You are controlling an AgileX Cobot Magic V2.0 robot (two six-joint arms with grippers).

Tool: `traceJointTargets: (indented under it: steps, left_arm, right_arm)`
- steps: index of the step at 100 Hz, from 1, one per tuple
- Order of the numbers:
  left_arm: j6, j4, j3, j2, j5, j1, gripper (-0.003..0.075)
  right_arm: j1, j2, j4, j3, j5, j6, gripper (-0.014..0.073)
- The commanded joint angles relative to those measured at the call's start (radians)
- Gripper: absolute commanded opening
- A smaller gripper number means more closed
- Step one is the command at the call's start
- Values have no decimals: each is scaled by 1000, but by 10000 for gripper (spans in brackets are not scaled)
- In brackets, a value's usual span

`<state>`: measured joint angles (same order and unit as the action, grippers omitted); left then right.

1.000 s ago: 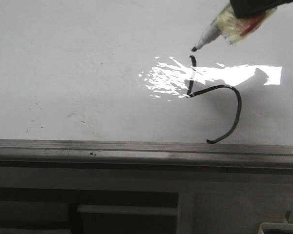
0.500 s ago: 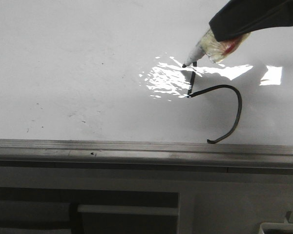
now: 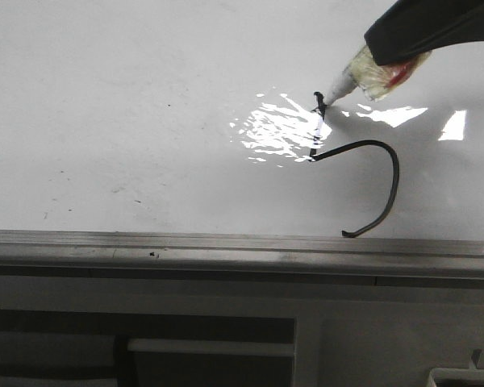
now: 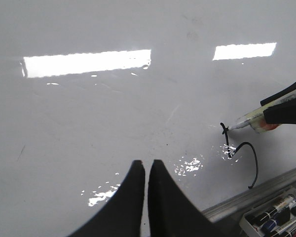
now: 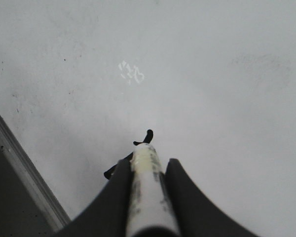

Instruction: Write number 5 on whiteboard

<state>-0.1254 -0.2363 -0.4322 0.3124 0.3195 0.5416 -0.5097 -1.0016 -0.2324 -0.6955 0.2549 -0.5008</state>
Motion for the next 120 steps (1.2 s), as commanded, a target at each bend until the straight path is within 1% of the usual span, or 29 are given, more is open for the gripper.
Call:
traceJointTargets:
  steps: [1,22,33,48,60,80,89,94,98,99,101,102,103,106,107,111,112,114,115,116,120]
  left_arm:
    - [9,-15,-26,8,-76,-3,-20]
    - [9,-15,-26,8,-76,-3,-20]
    - [9,-15,-26,8,-76,-3,-20]
    - [9,-15,-26,8,-76,-3,-20]
    - [9,-15,-26,8,-76,-3,-20]
    - [9,-15,-26,8,-78,-3,-20]
    - [9,-15,-26,8,-79,-1,-13]
    - [7,-32,-26,8,-75,-1,22]
    - [4,-48,-26,10,-71,-1,82]
    - [2,-50,-26,10,-67,-1,109]
    - [0,-52,-26,15,-62,-1,137]
    - [1,-55,-26,18,-57,-1,184]
    - [1,-57,-26,20,-57,-1,184]
    - [-2,-57,-28,31,-42,-1,270]
    - [-2,-57,-31,38,-39,-1,287]
    - [-32,-59,-41,59,-10,-1,385]
    - [-39,-59,-45,69,-4,-1,400]
    - [-73,-64,-53,87,18,-1,449]
    - [-82,-64,-56,93,24,-1,449]
    - [-103,-70,-63,105,35,-1,478]
    - [-171,-95,-85,145,62,1,507]
  right_arm:
    - [7,13,6,-32,-49,-7,-42]
    - [31,13,6,-29,-42,-7,-42]
    - [78,24,6,-29,-13,-7,-42]
    - [168,78,6,-26,40,-6,-42]
    - [210,116,6,-14,75,-6,-42]
    - [207,124,4,-4,73,-6,-42]
    - [175,164,-34,-30,75,-6,-42]
    - [142,194,-50,-55,75,-6,-42]
    - [108,216,-52,-70,77,-6,-42]
    - [101,218,-52,-76,79,-6,-42]
    - [82,226,-52,-83,79,-6,-42]
    - [69,228,-52,-87,79,-6,-42]
    - [62,230,-52,-87,79,-6,-42]
    - [35,232,-52,-95,79,-6,-42]
    - [20,232,-52,-94,79,-6,-42]
    - [-23,232,-52,-97,84,-11,-42]
    - [-30,229,-52,-97,86,-11,-42]
    - [-53,222,-52,-97,88,-13,-42]
    - [-60,219,-50,-97,92,-17,-42]
    - [-75,216,-50,-97,94,-19,-42]
    - [-121,187,-47,-97,118,-45,-42]
